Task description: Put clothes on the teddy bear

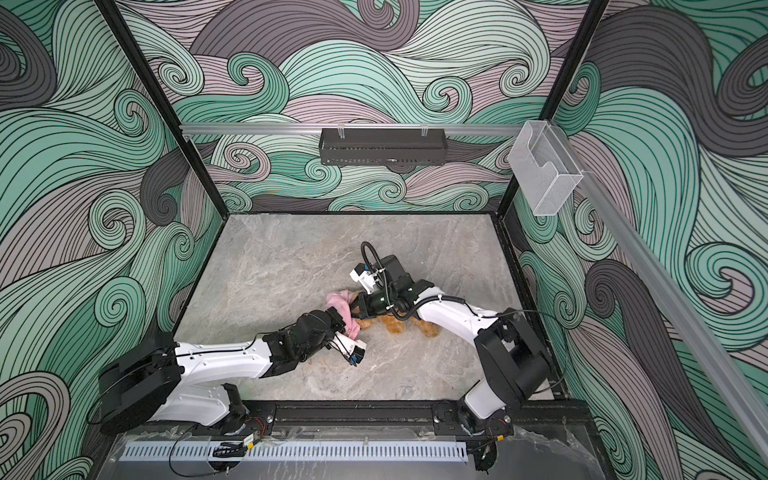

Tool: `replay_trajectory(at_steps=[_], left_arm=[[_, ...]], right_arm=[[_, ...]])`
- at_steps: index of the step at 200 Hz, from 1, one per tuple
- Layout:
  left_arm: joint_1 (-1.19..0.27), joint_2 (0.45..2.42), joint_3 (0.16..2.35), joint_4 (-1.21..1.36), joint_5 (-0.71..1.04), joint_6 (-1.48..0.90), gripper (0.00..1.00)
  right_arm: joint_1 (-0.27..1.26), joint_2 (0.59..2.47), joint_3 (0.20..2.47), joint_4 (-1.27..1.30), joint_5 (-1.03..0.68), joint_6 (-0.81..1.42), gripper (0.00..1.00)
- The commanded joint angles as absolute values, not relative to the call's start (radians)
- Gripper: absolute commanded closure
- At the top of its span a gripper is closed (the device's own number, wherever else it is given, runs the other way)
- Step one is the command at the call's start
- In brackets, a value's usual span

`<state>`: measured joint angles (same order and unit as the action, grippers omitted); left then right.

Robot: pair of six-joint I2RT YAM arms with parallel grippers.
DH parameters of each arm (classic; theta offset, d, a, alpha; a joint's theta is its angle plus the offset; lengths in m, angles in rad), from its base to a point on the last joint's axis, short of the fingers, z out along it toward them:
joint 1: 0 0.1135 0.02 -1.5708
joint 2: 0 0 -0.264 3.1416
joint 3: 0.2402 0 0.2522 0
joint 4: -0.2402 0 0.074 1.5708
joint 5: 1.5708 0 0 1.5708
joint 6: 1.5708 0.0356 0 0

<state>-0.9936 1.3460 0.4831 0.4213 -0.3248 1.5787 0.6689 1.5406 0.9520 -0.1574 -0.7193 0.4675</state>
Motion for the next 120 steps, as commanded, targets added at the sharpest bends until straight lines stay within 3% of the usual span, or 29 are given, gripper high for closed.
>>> replay_trajectory(at_steps=[1,75,120], left_arm=[[-1.001,1.306,0.512,0.423,-0.306,1.581,1.0],[-1.003,1.282,0.502,0.384,-0.29,1.544,1.0],[-1.003,1.274,0.502,0.356,-0.281,1.509,1.0]], right_arm=[[0.647,1.478,0.948,-0.181,-0.608,0.468,1.0],[0.543,1.389,0.909,-0.237,-0.488,0.487,1.0],[0.467,1.361,0.895,-0.233,-0.533,0.495,1.0]])
